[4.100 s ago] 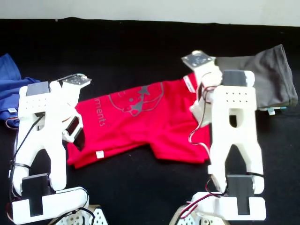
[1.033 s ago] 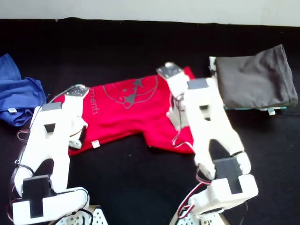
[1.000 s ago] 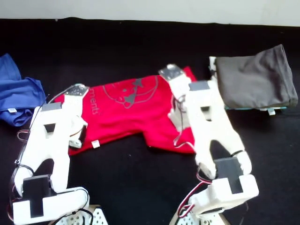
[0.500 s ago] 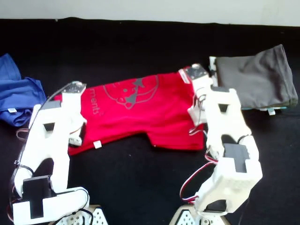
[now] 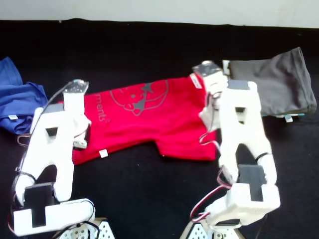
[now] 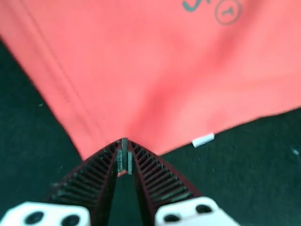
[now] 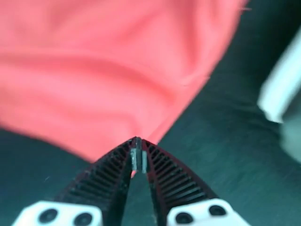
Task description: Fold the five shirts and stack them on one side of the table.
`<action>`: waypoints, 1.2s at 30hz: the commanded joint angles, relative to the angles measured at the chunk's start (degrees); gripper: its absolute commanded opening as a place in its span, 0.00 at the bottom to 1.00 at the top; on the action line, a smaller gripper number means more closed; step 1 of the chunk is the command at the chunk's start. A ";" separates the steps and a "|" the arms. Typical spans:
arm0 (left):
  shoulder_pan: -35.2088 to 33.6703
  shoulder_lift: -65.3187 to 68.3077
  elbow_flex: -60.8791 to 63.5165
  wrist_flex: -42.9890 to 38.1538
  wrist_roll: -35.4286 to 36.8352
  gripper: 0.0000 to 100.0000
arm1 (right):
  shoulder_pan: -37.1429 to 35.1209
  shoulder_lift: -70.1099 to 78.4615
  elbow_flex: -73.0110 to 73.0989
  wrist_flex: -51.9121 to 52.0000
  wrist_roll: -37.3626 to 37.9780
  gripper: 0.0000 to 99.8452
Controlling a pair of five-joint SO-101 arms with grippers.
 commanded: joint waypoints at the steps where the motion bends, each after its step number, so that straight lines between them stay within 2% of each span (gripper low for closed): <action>1: 1.01 1.71 0.92 -4.40 0.26 0.01 | -3.03 -1.98 -1.71 1.01 0.53 0.01; 7: 1.01 4.88 0.48 -5.01 0.26 0.01 | 0.84 5.41 6.11 -8.40 0.62 0.01; 10: 1.01 2.51 -1.19 -1.67 0.35 0.01 | 4.88 7.87 6.73 -11.21 0.62 0.01; 16: 1.10 -4.44 -5.85 6.24 0.35 0.01 | 7.52 6.20 5.41 -11.38 0.62 0.01; 22: 3.82 -8.13 -5.14 7.65 0.26 0.01 | 6.81 -1.01 5.76 -11.03 0.62 0.01; 26: 3.74 -8.13 1.63 0.35 0.26 0.01 | 2.86 -8.13 5.76 -2.86 1.23 0.02; 30: 3.74 -8.13 8.75 -9.23 0.18 0.01 | -6.20 -13.05 7.96 7.16 10.46 0.16; 32: 3.74 -8.13 10.51 -11.96 0.18 0.01 | -10.07 -13.93 10.24 8.75 14.33 0.21; 36: 3.74 -8.13 12.44 -14.07 0.18 0.01 | -14.46 -14.11 16.40 6.73 19.16 0.21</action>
